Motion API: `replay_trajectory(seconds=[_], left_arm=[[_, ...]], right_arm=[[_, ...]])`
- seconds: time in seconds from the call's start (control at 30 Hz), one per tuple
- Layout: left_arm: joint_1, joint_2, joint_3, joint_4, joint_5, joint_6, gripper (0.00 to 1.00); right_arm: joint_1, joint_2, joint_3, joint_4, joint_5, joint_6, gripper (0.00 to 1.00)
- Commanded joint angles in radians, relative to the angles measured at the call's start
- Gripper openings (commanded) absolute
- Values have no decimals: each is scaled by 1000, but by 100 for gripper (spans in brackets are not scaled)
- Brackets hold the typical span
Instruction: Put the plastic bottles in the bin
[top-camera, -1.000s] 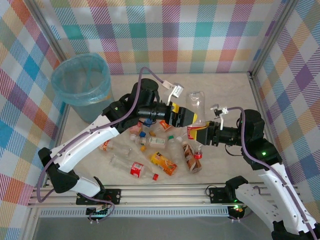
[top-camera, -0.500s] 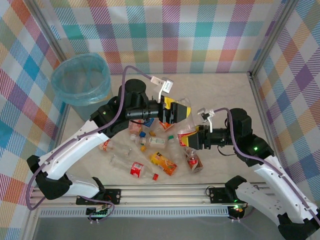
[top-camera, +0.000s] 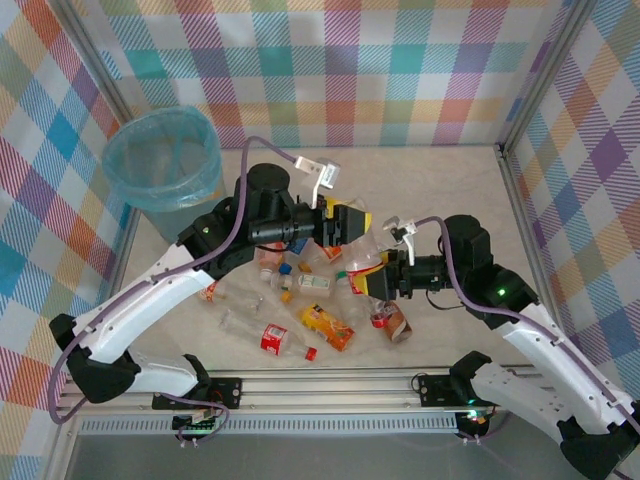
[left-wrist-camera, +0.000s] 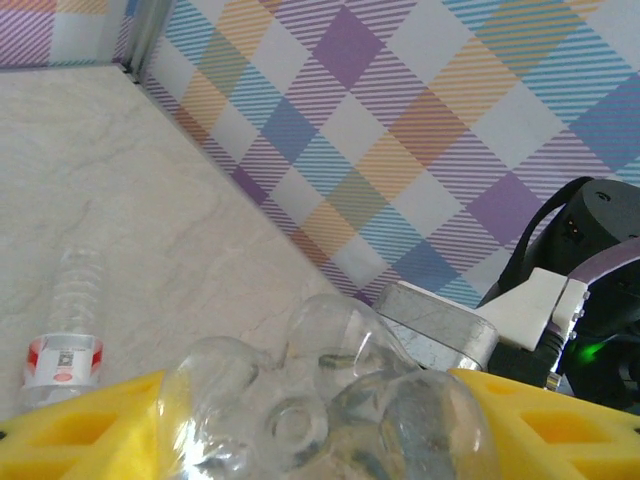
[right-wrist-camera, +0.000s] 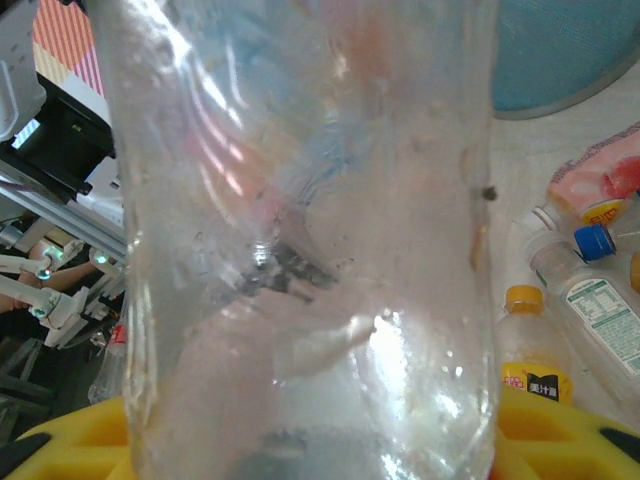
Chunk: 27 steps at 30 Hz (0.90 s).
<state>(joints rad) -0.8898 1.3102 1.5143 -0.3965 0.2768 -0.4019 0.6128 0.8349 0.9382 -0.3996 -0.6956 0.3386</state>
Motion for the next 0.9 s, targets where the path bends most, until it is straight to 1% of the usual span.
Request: replay_trajectory(seconds=[0.0, 0.07, 0.1, 0.2, 0.27, 0.3, 0.47, 0.67, 0.87], left_arm=[[-8, -71, -22, 26, -64, -18, 58], [-8, -84, -29, 31, -99, -30, 49], [-8, -90, -31, 27, -115, -34, 47], [-8, -101, -31, 16, -141, -31, 46], [-6, -108, -29, 9, -165, -29, 43], [-7, -111, -28, 5, -185, -27, 41], [-1, -133, -25, -20, -312, -22, 34], [17, -159, -12, -50, -447, 16, 33], [48, -184, 14, -74, -561, 76, 29]], right_arm=[[-2, 26, 40, -22, 90, -9, 53], [0, 39, 50, -14, 90, 0, 54], [1, 42, 54, -9, 90, 6, 55], [5, 44, 65, 4, 95, 20, 61], [8, 42, 71, 4, 103, 22, 65], [8, 40, 74, 2, 109, 22, 67], [10, 39, 104, -22, 143, 4, 74], [11, 41, 138, -54, 210, 0, 76], [13, 39, 151, -52, 228, -9, 75]])
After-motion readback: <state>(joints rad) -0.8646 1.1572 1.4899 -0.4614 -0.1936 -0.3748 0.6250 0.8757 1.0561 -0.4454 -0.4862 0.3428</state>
